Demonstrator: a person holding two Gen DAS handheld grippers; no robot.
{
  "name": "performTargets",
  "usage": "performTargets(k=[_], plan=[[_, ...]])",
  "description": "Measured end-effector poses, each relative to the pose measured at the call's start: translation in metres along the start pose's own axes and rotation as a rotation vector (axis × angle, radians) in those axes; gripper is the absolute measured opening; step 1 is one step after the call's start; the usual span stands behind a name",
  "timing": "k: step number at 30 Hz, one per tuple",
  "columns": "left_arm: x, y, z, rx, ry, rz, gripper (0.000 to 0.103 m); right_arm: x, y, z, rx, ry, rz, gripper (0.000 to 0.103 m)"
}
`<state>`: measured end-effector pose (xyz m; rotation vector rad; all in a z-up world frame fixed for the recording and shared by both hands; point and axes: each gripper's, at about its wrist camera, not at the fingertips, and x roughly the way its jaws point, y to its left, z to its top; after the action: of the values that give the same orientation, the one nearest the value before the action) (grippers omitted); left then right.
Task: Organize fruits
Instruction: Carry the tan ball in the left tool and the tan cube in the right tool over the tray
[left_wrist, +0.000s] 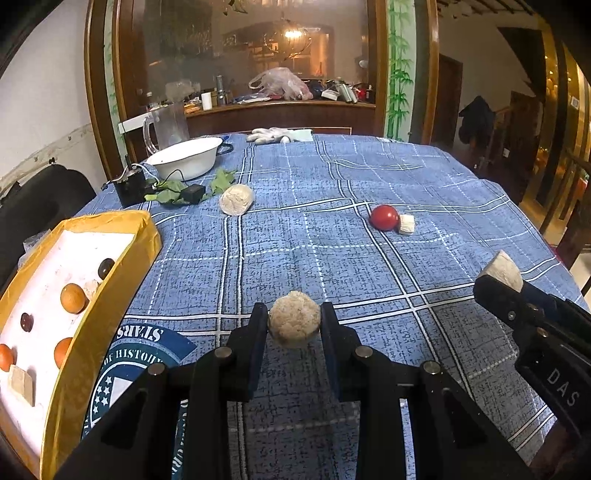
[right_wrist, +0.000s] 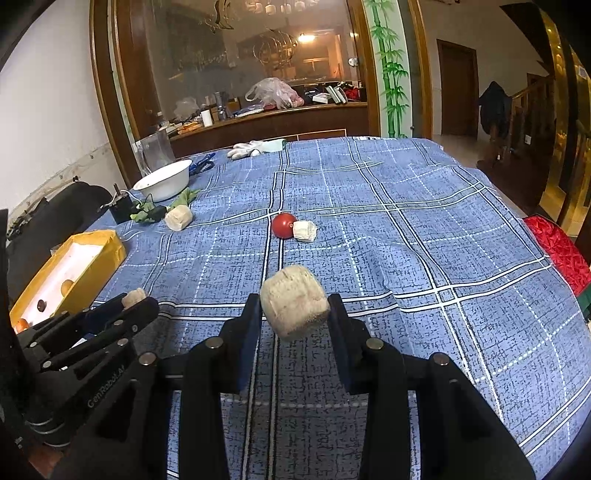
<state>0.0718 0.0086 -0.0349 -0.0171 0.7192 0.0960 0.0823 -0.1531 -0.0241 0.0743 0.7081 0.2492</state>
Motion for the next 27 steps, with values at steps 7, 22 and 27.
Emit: performTargets(k=[7, 22, 27], plan=[[0.0, 0.001, -0.001, -0.007, 0.005, 0.006, 0.028, -0.001, -0.002, 0.0, 0.011, -0.006, 0.018, 0.038], [-0.012, 0.005, -0.002, -0.031, -0.063, 0.008, 0.028, -0.006, 0.003, -0.001, -0.018, -0.03, 0.025, 0.038], [-0.013, 0.004, -0.001, -0.026, -0.076, 0.022, 0.028, -0.007, 0.005, 0.0, -0.025, -0.033, 0.019, 0.038]])
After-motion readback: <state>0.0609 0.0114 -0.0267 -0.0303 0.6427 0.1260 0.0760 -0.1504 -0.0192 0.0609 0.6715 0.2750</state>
